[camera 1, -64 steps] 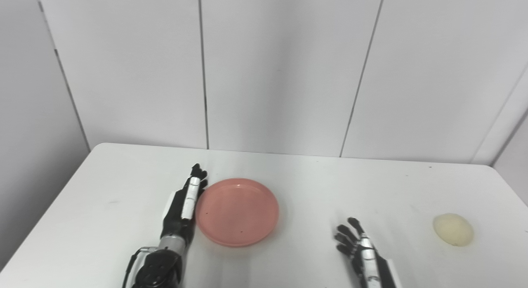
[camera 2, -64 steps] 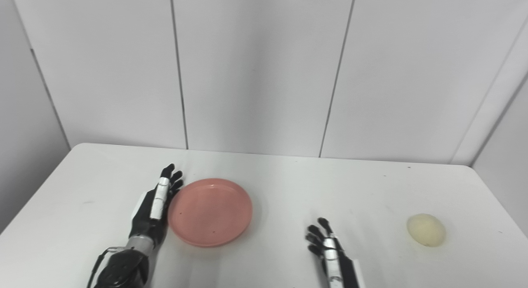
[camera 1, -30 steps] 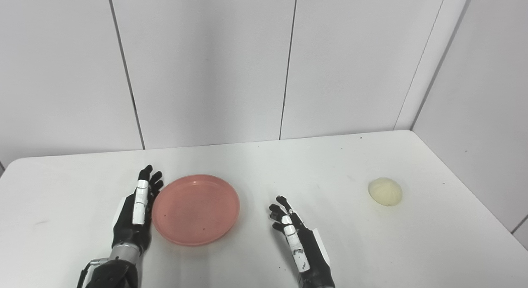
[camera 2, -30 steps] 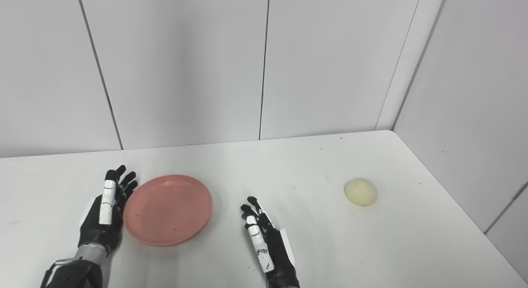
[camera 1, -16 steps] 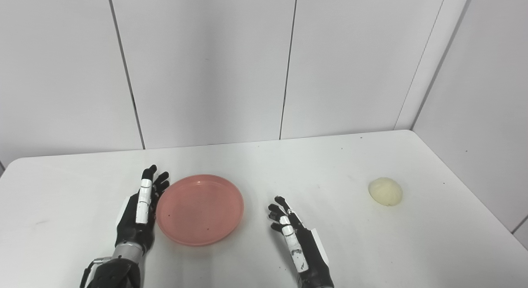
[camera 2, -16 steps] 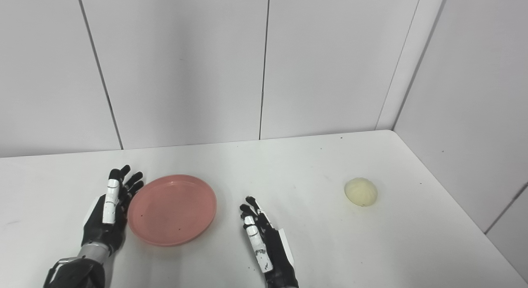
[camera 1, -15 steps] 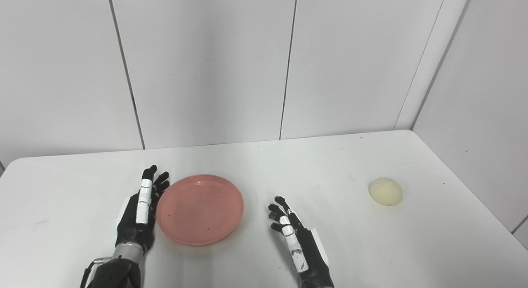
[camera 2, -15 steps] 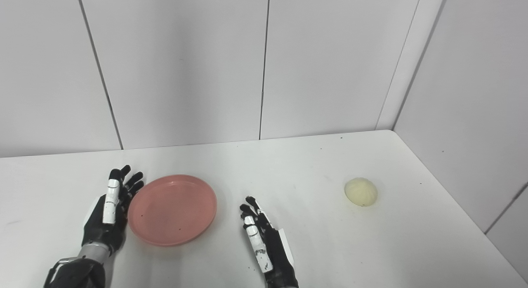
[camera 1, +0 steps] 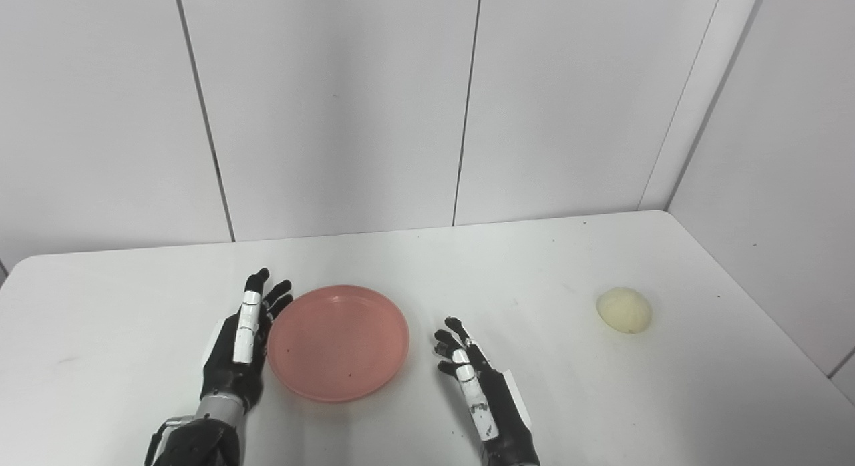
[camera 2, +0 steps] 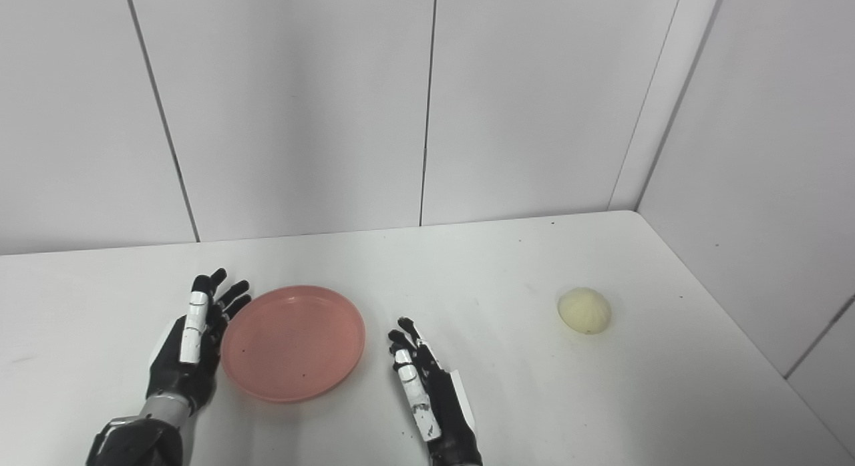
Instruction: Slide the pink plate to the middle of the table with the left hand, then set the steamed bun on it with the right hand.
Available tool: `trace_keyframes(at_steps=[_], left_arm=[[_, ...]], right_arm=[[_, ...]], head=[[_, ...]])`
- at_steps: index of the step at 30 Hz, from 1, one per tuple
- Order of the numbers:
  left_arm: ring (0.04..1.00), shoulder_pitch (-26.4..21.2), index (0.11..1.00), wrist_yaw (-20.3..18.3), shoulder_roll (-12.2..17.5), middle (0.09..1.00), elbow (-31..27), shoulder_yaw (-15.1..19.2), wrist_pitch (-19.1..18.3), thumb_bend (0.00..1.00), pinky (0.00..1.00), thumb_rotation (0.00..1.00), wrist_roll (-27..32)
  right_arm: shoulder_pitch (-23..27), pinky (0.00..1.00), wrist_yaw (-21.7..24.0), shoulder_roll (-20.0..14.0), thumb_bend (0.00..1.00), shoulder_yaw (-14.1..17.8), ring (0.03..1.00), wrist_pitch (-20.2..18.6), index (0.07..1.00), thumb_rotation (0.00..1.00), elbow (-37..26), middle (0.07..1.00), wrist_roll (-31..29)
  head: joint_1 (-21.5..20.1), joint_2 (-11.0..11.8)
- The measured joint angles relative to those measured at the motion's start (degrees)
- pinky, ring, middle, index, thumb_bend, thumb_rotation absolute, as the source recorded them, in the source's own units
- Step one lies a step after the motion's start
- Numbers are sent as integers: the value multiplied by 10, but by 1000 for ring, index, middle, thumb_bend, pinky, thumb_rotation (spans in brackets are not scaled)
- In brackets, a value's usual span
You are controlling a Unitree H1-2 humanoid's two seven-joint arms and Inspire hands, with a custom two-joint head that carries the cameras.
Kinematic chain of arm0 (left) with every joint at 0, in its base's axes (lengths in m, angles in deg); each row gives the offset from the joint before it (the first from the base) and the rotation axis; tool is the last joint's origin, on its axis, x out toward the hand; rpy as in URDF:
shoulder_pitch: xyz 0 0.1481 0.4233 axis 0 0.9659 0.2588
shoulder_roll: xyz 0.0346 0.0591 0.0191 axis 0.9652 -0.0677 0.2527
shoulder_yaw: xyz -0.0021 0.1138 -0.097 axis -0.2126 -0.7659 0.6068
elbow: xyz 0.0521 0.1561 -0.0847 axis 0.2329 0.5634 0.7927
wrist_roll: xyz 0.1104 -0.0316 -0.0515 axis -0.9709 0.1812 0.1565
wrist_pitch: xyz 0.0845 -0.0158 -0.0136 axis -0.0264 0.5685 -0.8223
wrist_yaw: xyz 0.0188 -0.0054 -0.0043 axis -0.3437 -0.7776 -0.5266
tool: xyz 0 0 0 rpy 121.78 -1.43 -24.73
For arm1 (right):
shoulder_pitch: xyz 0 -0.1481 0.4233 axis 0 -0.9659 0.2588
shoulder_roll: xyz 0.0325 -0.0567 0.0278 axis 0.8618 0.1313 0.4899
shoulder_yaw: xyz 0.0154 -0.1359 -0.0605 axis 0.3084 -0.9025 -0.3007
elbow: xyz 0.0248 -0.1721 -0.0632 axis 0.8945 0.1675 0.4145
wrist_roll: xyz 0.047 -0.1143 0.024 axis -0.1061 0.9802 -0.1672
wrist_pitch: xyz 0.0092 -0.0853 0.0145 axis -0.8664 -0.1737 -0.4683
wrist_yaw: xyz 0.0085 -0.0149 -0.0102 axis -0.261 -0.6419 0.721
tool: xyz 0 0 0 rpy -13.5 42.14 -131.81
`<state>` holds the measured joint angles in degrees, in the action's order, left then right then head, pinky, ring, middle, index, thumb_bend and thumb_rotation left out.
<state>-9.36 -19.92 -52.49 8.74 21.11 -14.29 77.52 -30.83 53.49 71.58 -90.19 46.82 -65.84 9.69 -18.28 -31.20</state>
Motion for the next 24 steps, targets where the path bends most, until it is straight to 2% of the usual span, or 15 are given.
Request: trace_keyframes(at_steps=[2,5,9,12,13,15,16,20,22,24], left_arm=[[917,0,972,-3,0,911,0,-1,0,758,896,983,0],[917,0,974,-3,0,913,0,-2,0,757,893,990,0],[916,0,974,-5,0,917,1,-1,0,769,889,983,0],[922,-1,977,-7,1,924,3,3,0,775,892,994,3],[924,-1,979,-8,2,925,3,5,0,775,894,996,4],[932,-2,990,-11,2,931,4,7,0,770,917,998,5],[932,-3,990,-13,3,930,5,7,0,769,918,998,5],[932,-5,996,-16,5,926,5,12,0,761,925,1000,6],[931,-6,999,-16,6,924,6,15,0,757,925,1000,6],[927,-7,998,-16,6,919,7,19,0,755,917,1000,10]], right_arm=[[1,829,-1,1,527,-1,866,0,917,1000,1,875,4],[1,816,-2,2,568,-1,862,1,922,1000,1,886,8],[3,787,-19,5,564,-1,852,14,925,1000,4,908,24],[3,750,-45,4,566,-3,830,59,905,1000,8,898,67],[4,750,-61,1,571,-4,829,90,902,1000,11,897,88],[9,775,-85,-5,691,-5,840,141,902,993,16,895,127],[10,777,-90,-9,703,-4,840,153,902,991,16,895,139],[12,815,-95,-26,794,9,859,155,906,971,6,891,178],[14,832,-98,-37,818,18,875,155,909,944,-4,884,199],[24,872,-99,-54,813,27,909,155,924,964,-19,901,224]], head=[[0,1],[-2,3],[-2,4],[-2,4],[-3,3],[-2,3],[-2,3],[0,4],[1,4],[2,4]])
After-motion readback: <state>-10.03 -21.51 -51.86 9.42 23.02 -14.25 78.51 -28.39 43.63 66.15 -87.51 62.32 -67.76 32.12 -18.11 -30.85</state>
